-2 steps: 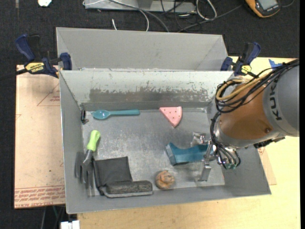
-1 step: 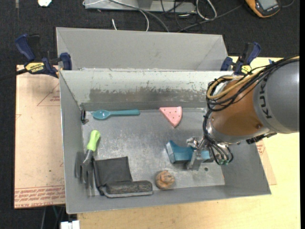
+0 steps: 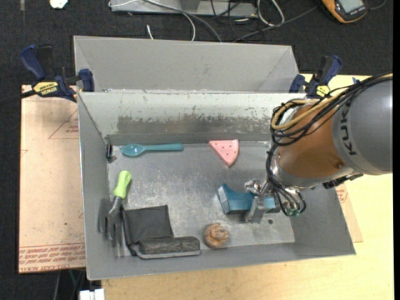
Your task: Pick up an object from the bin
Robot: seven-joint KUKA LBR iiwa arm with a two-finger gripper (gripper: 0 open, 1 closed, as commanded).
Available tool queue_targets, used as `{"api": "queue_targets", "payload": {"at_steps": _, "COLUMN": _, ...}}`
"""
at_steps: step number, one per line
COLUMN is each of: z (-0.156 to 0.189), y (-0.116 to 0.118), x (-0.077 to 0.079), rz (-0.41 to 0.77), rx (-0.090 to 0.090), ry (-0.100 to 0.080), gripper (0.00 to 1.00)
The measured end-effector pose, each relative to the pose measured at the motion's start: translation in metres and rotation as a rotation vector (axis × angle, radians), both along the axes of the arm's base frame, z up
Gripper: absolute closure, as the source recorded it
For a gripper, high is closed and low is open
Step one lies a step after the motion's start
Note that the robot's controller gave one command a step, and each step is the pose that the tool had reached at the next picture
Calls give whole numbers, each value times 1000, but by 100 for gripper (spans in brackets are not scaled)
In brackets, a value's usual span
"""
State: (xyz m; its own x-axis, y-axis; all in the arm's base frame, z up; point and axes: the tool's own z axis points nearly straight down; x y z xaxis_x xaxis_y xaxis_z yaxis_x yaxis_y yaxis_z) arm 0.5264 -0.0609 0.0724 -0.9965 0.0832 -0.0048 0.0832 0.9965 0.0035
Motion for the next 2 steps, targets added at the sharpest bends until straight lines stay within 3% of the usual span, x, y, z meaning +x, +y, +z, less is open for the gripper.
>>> {"api": "queue_targets", "payload": {"at_steps": 2, "z": 16, "y": 0, "x": -2, "rz": -1, "rx": 1, "ry": 5, "gripper": 100}}
